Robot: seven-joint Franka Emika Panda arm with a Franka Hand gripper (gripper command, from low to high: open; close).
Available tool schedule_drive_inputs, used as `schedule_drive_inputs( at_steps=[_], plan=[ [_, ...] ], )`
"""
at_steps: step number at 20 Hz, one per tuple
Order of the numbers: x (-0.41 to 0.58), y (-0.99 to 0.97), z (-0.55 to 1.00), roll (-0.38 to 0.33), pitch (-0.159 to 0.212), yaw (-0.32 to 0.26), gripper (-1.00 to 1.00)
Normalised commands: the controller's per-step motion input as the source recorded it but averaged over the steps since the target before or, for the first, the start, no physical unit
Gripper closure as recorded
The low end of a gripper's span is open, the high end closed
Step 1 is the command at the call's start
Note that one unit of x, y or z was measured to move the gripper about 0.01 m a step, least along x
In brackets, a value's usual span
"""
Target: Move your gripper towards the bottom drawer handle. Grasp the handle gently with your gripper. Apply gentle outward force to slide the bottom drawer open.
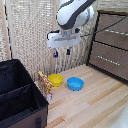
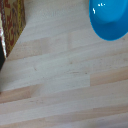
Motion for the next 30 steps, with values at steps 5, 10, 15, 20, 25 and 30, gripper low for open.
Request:
schedule_drive_inputs(
  at_steps=[5,10,15,20,25,30],
  plan=[
    [0.013,0.03,0.01,-0.337,-0.002,0.133,-1.0],
    [0.0,0.0,-0.02,-0.375,-0.017,0.123,-1.0],
    [0.0,0.0,-0.03,-0.375,-0.014,0.121,-1.0],
    [0.0,0.0,-0.02,-0.375,-0.014,0.12,-1.0],
    [0.0,0.0,-0.03,-0.375,-0.01,0.119,-1.0],
    [0.0,0.0,-0.03,-0.375,-0.003,0.117,-1.0]
  ],
)
